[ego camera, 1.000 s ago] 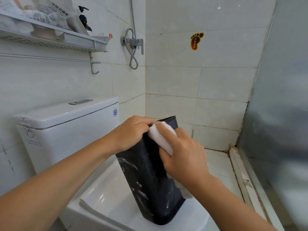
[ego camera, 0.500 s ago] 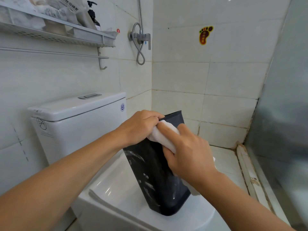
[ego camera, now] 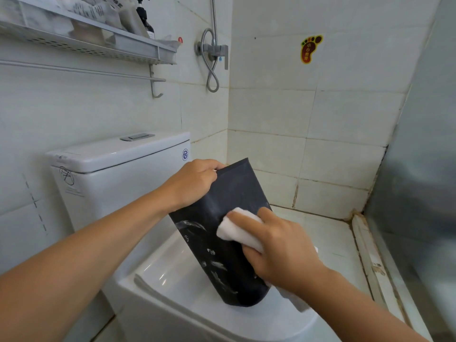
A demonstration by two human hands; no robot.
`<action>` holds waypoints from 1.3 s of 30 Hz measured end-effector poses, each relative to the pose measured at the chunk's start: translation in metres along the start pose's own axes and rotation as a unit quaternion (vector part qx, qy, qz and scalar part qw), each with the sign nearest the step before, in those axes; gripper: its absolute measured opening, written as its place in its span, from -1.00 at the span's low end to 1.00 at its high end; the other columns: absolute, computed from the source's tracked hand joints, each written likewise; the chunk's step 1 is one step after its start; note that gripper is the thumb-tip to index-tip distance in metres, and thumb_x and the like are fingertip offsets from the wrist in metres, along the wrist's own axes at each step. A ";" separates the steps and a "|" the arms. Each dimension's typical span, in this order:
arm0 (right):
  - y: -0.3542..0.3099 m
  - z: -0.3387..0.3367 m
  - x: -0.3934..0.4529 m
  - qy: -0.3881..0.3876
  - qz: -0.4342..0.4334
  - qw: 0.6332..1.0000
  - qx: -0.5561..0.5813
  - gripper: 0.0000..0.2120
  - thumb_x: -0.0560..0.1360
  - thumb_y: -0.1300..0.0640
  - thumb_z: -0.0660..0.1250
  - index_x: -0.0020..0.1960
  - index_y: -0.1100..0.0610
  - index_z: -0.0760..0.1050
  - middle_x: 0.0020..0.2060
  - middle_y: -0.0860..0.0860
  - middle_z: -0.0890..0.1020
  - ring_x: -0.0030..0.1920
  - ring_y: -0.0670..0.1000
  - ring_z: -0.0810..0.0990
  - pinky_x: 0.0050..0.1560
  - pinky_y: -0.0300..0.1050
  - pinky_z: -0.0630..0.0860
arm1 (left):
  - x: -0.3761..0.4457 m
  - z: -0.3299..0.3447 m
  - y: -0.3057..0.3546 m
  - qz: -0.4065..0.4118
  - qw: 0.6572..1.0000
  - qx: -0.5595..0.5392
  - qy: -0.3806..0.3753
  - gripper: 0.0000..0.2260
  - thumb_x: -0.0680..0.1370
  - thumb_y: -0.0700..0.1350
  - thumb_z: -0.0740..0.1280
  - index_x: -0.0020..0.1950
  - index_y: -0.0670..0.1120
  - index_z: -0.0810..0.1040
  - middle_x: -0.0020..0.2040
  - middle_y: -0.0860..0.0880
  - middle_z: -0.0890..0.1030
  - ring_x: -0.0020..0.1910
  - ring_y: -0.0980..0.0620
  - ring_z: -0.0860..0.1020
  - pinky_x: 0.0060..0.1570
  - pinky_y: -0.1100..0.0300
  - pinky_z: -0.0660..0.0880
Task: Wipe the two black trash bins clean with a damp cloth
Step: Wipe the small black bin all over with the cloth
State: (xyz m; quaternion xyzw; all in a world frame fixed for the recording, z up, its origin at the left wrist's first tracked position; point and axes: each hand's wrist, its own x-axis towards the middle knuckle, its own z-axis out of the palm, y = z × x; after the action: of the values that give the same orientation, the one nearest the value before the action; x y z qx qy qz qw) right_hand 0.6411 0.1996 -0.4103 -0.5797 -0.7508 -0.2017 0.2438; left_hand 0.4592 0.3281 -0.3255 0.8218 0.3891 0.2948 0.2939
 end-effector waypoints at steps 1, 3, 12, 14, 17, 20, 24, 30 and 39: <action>-0.003 -0.001 0.008 0.020 0.013 1.000 0.007 -0.53 0.50 -0.08 0.25 0.42 -0.19 0.40 -0.20 -0.08 0.40 -0.40 -0.01 0.38 -0.50 -0.14 0.38 | 0.000 0.001 0.002 0.002 1.000 0.008 -0.003 -0.56 0.47 -0.02 0.09 0.19 0.12 0.66 0.20 0.13 0.68 0.22 0.15 0.59 0.35 0.01 0.49; -0.010 -0.002 0.022 0.067 0.031 0.997 0.026 -0.53 0.52 -0.04 0.29 0.43 -0.17 0.41 -0.22 -0.04 0.41 -0.41 0.01 0.38 -0.50 -0.04 0.44 | 0.000 0.005 0.005 0.008 1.000 0.025 -0.004 -0.51 0.47 0.00 0.08 0.28 0.06 0.65 0.22 0.09 0.68 0.24 0.08 0.58 0.35 -0.04 0.48; 0.003 -0.001 0.008 -0.062 -0.008 0.998 0.020 -0.49 0.49 -0.07 0.26 0.42 -0.35 0.32 -0.18 -0.08 0.41 -0.36 0.06 0.45 -0.40 0.03 0.49 | 0.000 -0.004 -0.006 -0.003 1.000 0.012 0.018 -0.67 0.61 -0.21 0.14 0.14 0.02 0.67 0.10 0.02 0.71 0.14 0.01 0.62 0.18 0.04 0.53; 0.010 0.002 -0.006 -0.107 0.015 0.994 0.029 -0.49 0.51 -0.13 0.21 0.43 -0.40 0.22 -0.14 -0.12 0.45 -0.29 0.03 0.50 -0.29 0.02 0.54 | 0.002 -0.005 -0.010 -0.014 1.000 0.008 0.024 -0.66 0.65 -0.27 0.12 0.16 -0.01 0.66 0.11 0.04 0.69 0.11 0.08 0.61 0.04 0.19 0.51; 0.009 0.004 -0.014 -0.097 0.032 0.993 0.051 -0.53 0.53 -0.30 0.12 0.44 -0.38 0.24 -0.11 -0.14 0.49 -0.24 0.01 0.52 -0.24 -0.06 0.54 | 0.005 -0.003 -0.010 -0.013 0.999 0.009 0.029 -0.66 0.66 -0.27 0.12 0.16 -0.01 0.65 -0.02 0.10 0.65 -0.07 0.19 0.56 -0.16 0.28 0.39; 0.004 0.003 -0.010 -0.083 0.040 0.993 0.067 -0.43 0.51 -0.50 -0.01 0.45 -0.34 0.24 -0.02 -0.18 0.54 -0.17 -0.05 0.50 -0.18 -0.16 0.43 | 0.006 -0.003 -0.011 -0.016 0.999 0.017 0.042 -0.66 0.67 -0.26 0.11 0.13 0.02 0.65 -0.12 0.15 0.62 -0.15 0.20 0.54 -0.25 0.36 0.36; -0.001 0.011 0.003 -0.009 0.068 0.993 0.092 -0.54 0.57 -0.43 0.03 0.40 -0.29 0.27 0.06 -0.16 0.63 -0.09 -0.01 0.61 -0.15 -0.06 0.54 | 0.004 -0.003 -0.013 -0.010 0.999 0.014 0.038 -0.65 0.65 -0.24 0.12 0.12 0.04 0.66 0.02 0.04 0.70 0.07 0.01 0.63 -0.01 0.09 0.53; -0.012 0.007 0.034 0.092 0.080 0.987 0.105 -0.61 0.61 -0.33 0.13 0.34 -0.24 0.50 -0.19 -0.10 0.51 -0.29 0.00 0.52 -0.35 0.01 0.53 | 0.003 0.007 0.002 0.015 0.999 0.034 0.030 -0.65 0.65 -0.24 0.11 0.17 0.02 0.66 0.00 0.08 0.68 0.02 0.09 0.59 0.00 0.15 0.48; 0.014 0.010 -0.010 -0.026 -0.001 0.999 0.042 -0.67 0.55 -0.32 0.21 0.26 -0.32 0.52 -0.21 -0.17 0.53 -0.35 0.00 0.54 -0.39 -0.04 0.52 | 0.002 -0.004 -0.007 -0.015 0.999 0.022 0.038 -0.65 0.67 -0.27 0.09 0.19 -0.05 0.65 0.10 0.02 0.69 0.10 0.11 0.61 0.05 0.24 0.50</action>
State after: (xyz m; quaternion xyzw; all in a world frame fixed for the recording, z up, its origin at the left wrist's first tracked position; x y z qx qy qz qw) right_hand 0.6554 0.2010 -0.4241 -0.5736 -0.7650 -0.1553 0.2483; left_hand 0.4546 0.3346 -0.3272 0.8105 0.4187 0.3125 0.2647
